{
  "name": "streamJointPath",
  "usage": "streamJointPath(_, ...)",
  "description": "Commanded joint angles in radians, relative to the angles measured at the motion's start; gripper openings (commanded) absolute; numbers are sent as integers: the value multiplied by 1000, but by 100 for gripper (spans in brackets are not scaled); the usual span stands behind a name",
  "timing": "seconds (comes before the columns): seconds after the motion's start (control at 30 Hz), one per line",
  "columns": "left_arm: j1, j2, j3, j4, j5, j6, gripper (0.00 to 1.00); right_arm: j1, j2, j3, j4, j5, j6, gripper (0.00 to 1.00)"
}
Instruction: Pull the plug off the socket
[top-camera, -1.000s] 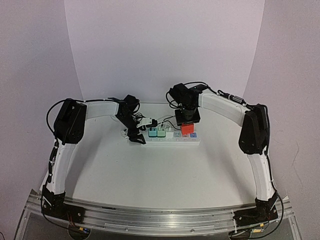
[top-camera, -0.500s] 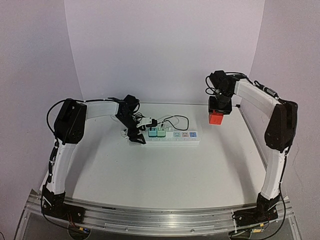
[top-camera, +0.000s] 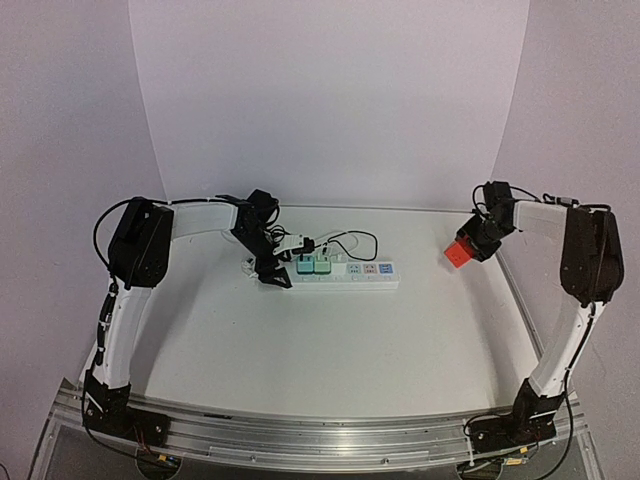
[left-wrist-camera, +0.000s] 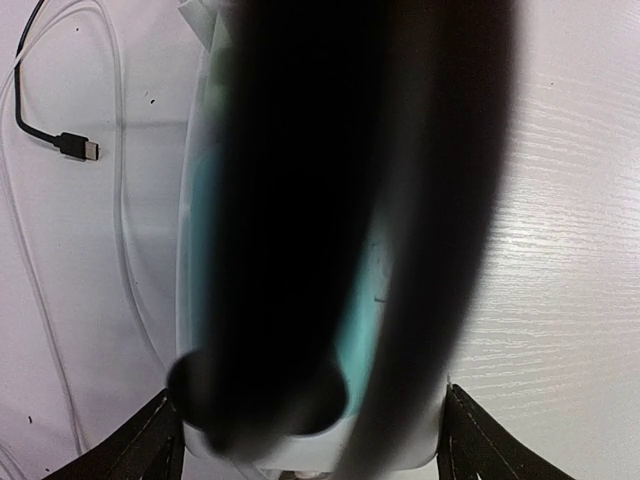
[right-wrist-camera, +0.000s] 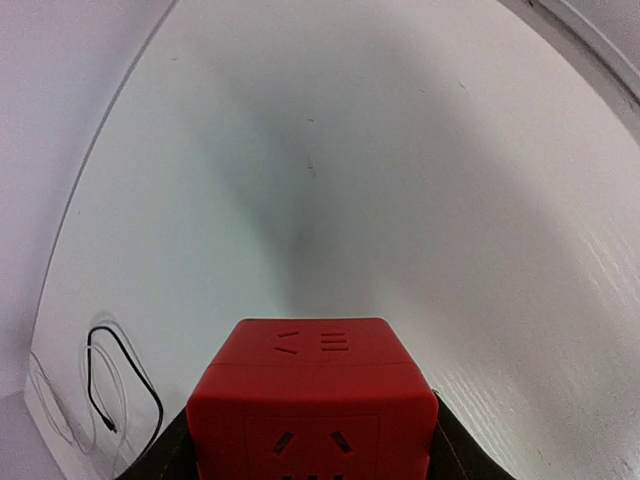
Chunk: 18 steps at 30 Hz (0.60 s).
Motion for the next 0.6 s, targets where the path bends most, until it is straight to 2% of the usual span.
streamJointPath(0.0,5,58,-11,-43,-92,-11,0,-7,-8,-76,393,-100,264,0)
streamJointPath(0.17,5,59,-12,-41,-83,-25,0,-7,44,-134,675,-9,415,0)
streamJointPath(0.33,5,55,-21,-40,-79,-33,0,-8,100,-241,917,178,583,0)
streamJointPath(0.43,6,56,-23,-39,-76,-36,0,-8,143,-282,1004,266,671,0)
streamJointPath(0.57,5,56,-21,-37,-70,-39,0,0,189,-291,1078,342,702,0)
